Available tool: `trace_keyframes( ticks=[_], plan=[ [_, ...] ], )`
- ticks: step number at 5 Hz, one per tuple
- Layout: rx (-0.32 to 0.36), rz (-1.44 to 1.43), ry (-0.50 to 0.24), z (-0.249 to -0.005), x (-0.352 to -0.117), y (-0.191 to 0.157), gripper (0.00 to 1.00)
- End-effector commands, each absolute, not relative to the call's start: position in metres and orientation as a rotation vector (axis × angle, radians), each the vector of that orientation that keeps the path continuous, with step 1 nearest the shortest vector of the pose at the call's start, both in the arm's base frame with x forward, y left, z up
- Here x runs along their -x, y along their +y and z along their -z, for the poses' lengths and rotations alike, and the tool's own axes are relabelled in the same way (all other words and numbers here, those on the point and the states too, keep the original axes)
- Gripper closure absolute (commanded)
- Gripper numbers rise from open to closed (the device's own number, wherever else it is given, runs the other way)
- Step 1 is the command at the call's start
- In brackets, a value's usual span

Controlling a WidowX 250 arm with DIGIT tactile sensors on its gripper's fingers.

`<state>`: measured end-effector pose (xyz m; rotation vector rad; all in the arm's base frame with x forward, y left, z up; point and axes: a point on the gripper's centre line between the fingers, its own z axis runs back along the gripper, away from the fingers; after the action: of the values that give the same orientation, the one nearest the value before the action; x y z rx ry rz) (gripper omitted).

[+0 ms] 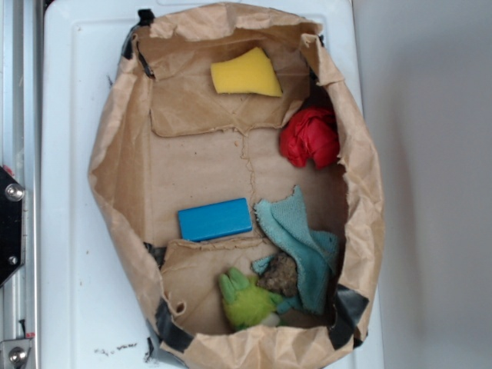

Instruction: Grab the green sponge.

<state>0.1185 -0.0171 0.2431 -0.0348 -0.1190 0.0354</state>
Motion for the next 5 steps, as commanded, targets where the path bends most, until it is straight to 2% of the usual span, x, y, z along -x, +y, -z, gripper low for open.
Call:
trace_keyframes(
  ticks=[1,2,5],
  plan=[
    [0.035,-0.035,-0.119,-0.243,-0.119,-0.017,0.00],
    [0.045,-0.053,-0.148,-0.240,-0.150,-0.020,0.00],
    [0.054,-0.097,-0.194,-0.217,-0.216,-0.006,0.00]
  ],
)
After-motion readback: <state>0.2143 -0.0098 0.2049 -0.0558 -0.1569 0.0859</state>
